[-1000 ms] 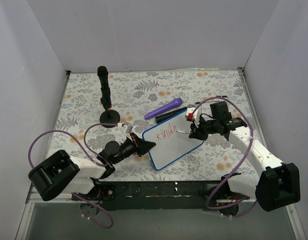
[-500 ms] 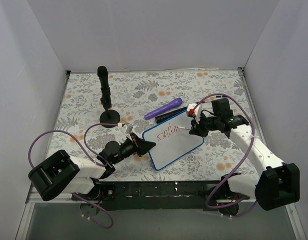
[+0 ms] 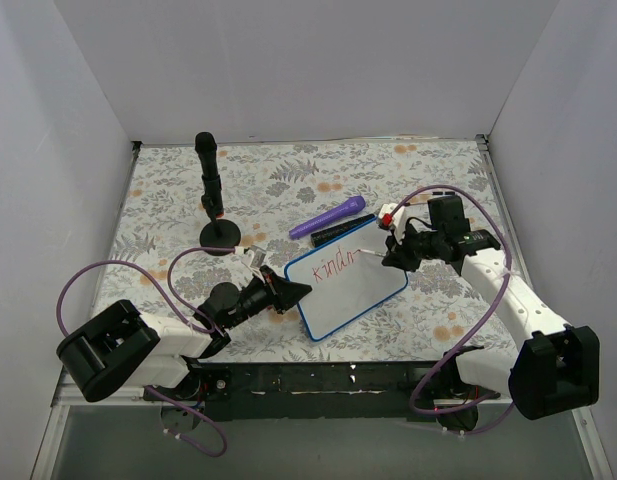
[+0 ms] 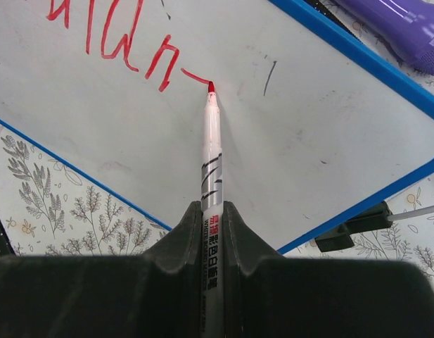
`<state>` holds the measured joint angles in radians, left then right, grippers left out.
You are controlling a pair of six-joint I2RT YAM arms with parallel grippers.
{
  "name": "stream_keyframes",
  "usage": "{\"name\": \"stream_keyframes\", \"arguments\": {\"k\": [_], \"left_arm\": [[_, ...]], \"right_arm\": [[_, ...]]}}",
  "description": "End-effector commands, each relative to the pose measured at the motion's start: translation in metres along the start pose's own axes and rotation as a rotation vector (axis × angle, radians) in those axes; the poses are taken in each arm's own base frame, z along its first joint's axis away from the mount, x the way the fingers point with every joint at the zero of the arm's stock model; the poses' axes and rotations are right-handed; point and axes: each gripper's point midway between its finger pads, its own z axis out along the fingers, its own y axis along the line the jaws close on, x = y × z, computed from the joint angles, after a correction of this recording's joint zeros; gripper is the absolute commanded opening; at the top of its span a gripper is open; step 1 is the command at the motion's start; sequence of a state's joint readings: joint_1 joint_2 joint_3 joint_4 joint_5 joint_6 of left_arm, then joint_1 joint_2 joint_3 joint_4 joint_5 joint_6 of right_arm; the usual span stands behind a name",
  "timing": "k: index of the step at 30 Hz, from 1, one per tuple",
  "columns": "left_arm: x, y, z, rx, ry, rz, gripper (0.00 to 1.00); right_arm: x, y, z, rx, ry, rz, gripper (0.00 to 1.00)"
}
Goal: Write a sentence on the whiteboard
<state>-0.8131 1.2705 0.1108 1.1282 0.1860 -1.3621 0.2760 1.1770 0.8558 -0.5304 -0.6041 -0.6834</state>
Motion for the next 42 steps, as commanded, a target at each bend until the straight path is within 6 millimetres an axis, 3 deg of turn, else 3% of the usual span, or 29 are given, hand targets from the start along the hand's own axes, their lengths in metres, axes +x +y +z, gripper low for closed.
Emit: {"name": "stream_keyframes", "arguments": {"k": [1, 9, 22, 42], "left_arm": [[-0.01, -0.014, 0.0, 0.062, -0.033, 0.036, 0.0], [-0.01, -0.016, 0.002, 0.069, -0.029, 0.036, 0.0], [-0.008, -0.016, 0.004, 0.076, -0.018, 0.035, 0.0], [-0.009, -0.015, 0.003, 0.067, -0.026, 0.034, 0.0]], "right_arm": [[-0.013, -0.02, -0.008, 0.088, -0.034, -0.021, 0.01], [-0.024, -0.022, -0.007, 0.067, -0.067, -0.024, 0.01], [-0.03, -0.01, -0.003, -0.01, -0.099, -0.034, 0.01], [0.004, 0.011, 0.002, -0.081, -0.006, -0.032, 0.01]]}}
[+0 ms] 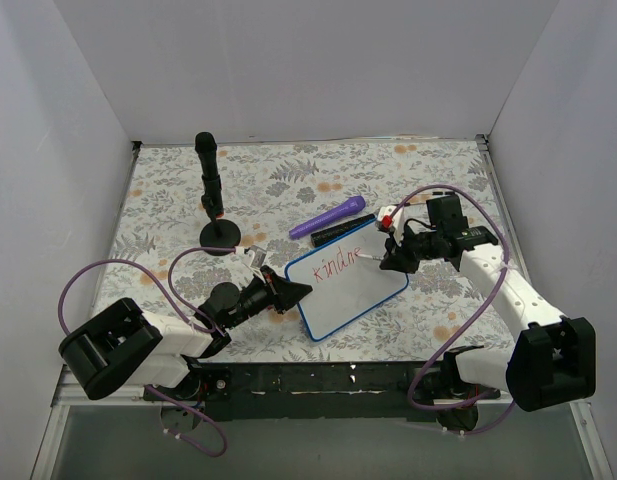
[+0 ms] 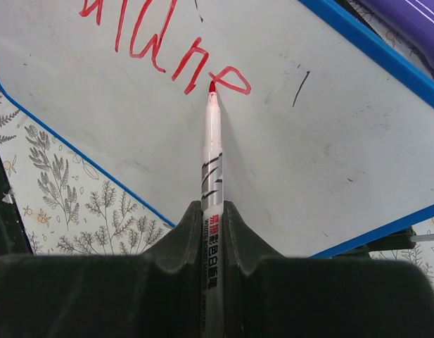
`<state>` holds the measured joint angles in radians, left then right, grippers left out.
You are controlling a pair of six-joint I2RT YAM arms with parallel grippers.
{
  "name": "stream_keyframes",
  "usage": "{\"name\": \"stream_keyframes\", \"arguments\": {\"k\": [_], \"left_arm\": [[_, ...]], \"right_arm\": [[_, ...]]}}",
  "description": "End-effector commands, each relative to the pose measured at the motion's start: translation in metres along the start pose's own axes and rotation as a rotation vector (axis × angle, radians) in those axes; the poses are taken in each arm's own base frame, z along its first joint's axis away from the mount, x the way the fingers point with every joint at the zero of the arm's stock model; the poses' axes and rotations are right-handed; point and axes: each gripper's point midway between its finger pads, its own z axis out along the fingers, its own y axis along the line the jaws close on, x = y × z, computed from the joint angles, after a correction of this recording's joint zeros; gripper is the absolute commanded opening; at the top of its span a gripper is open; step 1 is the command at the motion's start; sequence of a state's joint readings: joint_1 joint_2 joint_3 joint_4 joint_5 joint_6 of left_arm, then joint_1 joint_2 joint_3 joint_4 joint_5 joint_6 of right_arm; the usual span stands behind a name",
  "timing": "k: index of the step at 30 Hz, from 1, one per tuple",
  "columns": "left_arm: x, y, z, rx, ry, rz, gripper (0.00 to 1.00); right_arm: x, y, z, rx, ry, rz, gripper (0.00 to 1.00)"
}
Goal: Write a sentence on the whiteboard
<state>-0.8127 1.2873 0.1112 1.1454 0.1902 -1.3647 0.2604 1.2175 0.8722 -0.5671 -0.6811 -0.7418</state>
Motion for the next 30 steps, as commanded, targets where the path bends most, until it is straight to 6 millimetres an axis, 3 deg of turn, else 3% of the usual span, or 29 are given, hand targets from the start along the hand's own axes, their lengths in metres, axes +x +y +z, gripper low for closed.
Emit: {"name": "stream_keyframes", "arguments": {"k": [1, 11, 20, 30], "left_arm": [[-0.011, -0.015, 0.002, 0.064, -0.03, 0.037, 0.0], [-0.011, -0.016, 0.001, 0.065, -0.032, 0.039, 0.0], [-0.01, -0.015, 0.001, 0.063, -0.029, 0.037, 0.0], [-0.011, -0.015, 0.0, 0.065, -0.031, 0.037, 0.0]], "right_arm": [[0.006, 0.005, -0.001, -0.004, 0.017, -0.016, 0.01], [0.008, -0.011, -0.012, 0.078, 0.028, -0.003, 0.01], [-0.023, -0.014, -0.026, 0.073, -0.074, -0.05, 0.01], [-0.018, -0.033, -0.026, 0.164, -0.059, -0.002, 0.01]]}}
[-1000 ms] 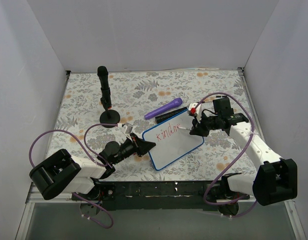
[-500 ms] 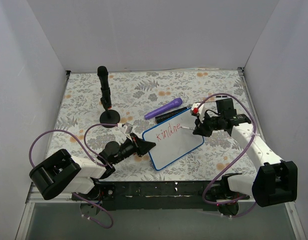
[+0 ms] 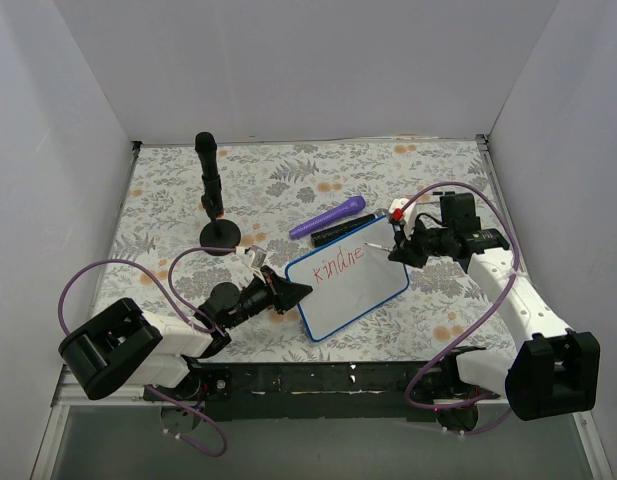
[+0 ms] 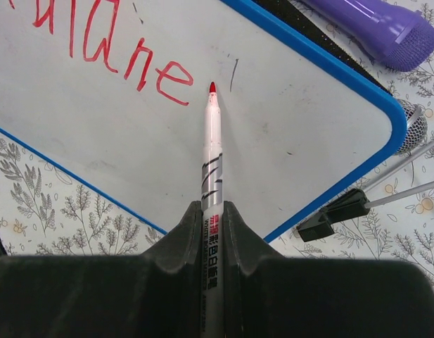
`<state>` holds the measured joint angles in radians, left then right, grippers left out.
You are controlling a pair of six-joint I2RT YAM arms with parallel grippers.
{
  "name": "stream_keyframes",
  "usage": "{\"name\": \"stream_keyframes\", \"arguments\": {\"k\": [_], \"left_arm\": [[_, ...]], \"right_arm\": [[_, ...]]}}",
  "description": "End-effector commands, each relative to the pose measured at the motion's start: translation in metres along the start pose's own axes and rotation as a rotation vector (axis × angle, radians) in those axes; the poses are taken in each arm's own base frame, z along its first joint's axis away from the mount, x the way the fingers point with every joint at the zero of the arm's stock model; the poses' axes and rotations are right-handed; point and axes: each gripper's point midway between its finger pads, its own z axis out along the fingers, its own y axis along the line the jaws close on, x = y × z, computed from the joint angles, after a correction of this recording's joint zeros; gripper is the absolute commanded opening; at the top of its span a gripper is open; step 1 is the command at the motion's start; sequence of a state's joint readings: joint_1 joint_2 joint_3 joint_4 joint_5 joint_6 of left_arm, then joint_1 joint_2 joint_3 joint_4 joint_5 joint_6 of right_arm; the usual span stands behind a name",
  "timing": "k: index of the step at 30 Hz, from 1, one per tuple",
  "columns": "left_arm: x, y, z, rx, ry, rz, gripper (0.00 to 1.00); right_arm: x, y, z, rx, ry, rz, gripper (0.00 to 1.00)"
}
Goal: Write a sentence on the whiteboard
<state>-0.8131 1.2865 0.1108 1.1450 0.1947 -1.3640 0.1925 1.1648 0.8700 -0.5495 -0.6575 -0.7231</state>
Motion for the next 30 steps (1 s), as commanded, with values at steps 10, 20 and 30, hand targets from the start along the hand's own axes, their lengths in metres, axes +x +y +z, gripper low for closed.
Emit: {"name": "stream_keyframes", "arguments": {"k": [10, 20, 30], "left_arm": [[-0.011, -0.016, 0.002, 0.065, -0.033, 0.039, 0.0], [-0.01, -0.016, 0.003, 0.069, -0.028, 0.039, 0.0], [-0.01, -0.015, 0.002, 0.063, -0.031, 0.038, 0.0]], "right_arm": [[-0.01, -0.015, 0.001, 0.044, -0.025, 0.012, 0.01], [-0.01, -0.005, 0.006, -0.021, -0.04, 0.015, 0.01], [0.008, 0.003, 0.007, -0.042, 0.009, 0.017, 0.01]]}}
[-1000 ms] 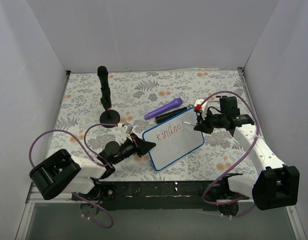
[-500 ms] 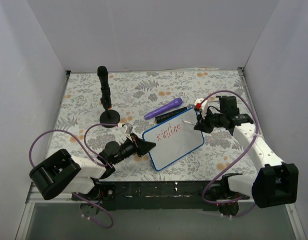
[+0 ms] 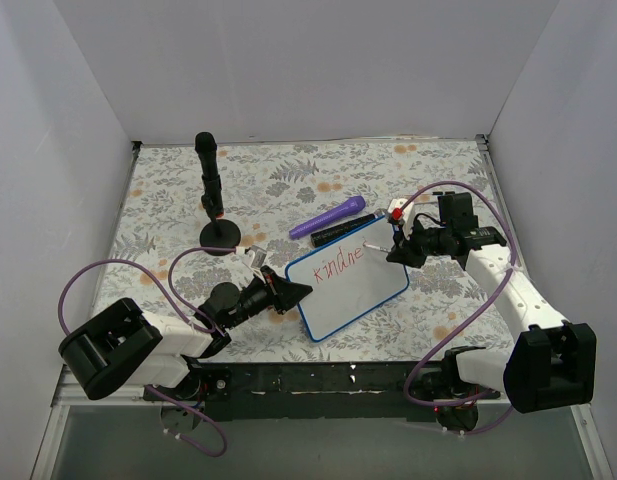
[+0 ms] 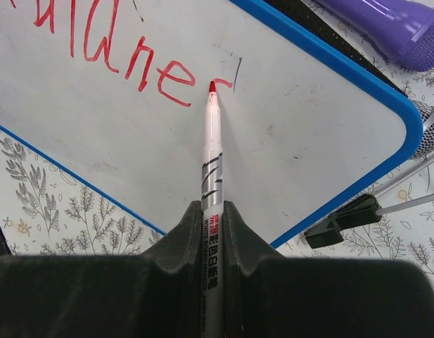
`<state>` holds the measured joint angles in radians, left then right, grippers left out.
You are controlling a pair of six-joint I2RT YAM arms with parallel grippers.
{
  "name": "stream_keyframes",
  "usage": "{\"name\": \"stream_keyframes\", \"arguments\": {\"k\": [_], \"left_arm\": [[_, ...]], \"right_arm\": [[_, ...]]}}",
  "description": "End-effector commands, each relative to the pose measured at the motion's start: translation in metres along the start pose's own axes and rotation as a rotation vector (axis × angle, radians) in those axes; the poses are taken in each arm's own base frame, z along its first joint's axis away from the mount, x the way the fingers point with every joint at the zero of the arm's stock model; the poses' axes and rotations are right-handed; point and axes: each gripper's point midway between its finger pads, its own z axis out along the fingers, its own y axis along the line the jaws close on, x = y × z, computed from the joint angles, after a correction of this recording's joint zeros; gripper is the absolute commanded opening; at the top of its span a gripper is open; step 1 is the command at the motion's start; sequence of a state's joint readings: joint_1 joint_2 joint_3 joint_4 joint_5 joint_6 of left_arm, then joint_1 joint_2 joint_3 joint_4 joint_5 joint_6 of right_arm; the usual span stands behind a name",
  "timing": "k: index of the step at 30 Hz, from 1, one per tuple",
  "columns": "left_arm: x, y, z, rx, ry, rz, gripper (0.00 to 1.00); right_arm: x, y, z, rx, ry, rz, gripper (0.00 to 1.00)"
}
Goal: Write a sentence on the whiteboard
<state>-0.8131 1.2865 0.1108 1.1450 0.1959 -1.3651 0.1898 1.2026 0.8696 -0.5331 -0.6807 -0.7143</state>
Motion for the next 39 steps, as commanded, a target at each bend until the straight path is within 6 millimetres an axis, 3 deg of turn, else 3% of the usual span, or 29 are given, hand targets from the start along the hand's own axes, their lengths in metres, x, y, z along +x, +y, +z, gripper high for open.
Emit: {"name": "stream_keyframes", "arguments": {"k": [1, 13, 25, 35, 39], "left_arm": [[-0.011, -0.015, 0.002, 0.062, -0.033, 0.04, 0.0], [-0.012, -0.015, 0.001, 0.061, -0.037, 0.041, 0.0], [-0.011, -0.015, 0.001, 0.065, -0.035, 0.037, 0.0], [-0.01, -0.014, 0.0, 0.059, -0.032, 0.037, 0.0], [-0.011, -0.014, 0.0, 0.06, -0.035, 0.038, 0.0]], "right_arm": [[0.006, 0.004, -0.001, -0.013, 0.016, -0.008, 0.01], [0.014, -0.005, -0.006, 0.051, 0.053, 0.013, 0.01], [0.026, 0.014, -0.003, -0.034, 0.062, 0.015, 0.01], [-0.011, 0.007, -0.014, -0.007, -0.055, -0.018, 0.01], [-0.012, -0.005, -0.021, 0.048, -0.056, 0.001, 0.01]]}}
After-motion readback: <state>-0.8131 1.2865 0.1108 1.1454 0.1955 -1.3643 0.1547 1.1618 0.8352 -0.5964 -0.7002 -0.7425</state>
